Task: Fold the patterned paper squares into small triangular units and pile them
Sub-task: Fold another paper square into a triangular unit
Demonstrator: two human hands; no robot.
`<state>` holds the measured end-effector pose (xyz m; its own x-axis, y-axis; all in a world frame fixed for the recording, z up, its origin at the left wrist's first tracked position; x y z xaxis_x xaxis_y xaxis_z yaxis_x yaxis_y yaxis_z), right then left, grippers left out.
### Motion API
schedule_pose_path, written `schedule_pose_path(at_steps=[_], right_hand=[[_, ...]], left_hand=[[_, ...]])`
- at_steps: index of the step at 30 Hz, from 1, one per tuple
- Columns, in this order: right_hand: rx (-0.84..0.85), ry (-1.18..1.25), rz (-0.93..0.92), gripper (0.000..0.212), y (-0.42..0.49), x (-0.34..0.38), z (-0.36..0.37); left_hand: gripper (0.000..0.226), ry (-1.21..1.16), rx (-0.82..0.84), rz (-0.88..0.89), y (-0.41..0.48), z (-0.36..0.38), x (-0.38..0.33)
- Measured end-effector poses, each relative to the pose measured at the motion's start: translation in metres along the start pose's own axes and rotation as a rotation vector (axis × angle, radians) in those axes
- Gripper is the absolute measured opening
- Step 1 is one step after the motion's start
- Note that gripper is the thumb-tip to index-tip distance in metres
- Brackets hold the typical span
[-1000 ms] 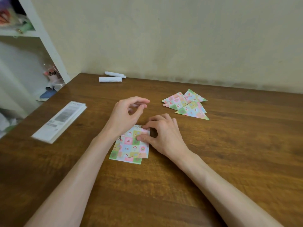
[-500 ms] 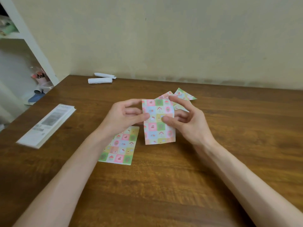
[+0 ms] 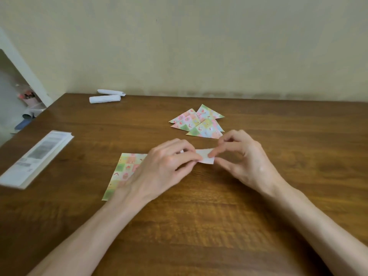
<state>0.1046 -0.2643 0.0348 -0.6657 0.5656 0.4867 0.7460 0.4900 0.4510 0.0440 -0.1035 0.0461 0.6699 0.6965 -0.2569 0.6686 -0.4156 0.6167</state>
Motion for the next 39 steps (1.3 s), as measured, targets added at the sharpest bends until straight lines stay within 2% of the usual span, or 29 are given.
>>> schedule_pose_path(at_steps=[8, 13, 22, 25, 29, 34, 39], right_hand=[[0.231, -0.028, -0.071, 0.010, -0.019, -0.004, 0.011], [0.315, 0.109, 0.063, 0.011, -0.020, -0.016, 0.012], [0.436, 0.104, 0.074, 0.008, -0.025, -0.027, 0.017], [0.416, 0.142, 0.100, 0.010, -0.029, -0.029, 0.014], [0.346, 0.201, 0.147, 0.018, -0.033, -0.030, 0.013], [0.241, 0.196, 0.191, 0.015, -0.031, -0.029, 0.015], [0.166, 0.141, 0.207, 0.011, -0.030, -0.028, 0.017]], left_hand=[[0.014, -0.102, 0.212, -0.077, -0.010, 0.030, 0.009], [0.014, -0.175, 0.220, -0.115, -0.010, 0.029, 0.007], [0.013, -0.321, 0.211, -0.244, -0.010, 0.026, 0.007], [0.018, -0.313, 0.224, -0.289, -0.010, 0.027, 0.006], [0.014, -0.251, 0.158, -0.382, -0.012, 0.029, 0.014], [0.047, -0.309, 0.202, -0.449, -0.014, 0.034, 0.020], [0.028, -0.251, 0.214, -0.448, -0.016, 0.035, 0.020]])
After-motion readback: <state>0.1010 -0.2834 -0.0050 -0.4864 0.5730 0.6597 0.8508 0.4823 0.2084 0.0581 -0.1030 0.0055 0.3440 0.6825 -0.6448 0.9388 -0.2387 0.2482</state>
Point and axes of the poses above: each hand's wrist, its own y-axis towards the middle knuckle, its own z-axis out of the palm, x = y × z, the point moved 9 cm from there along y, towards the middle knuckle, and after that the axes turned 3 degrees about -y, right-handed, at the moved point
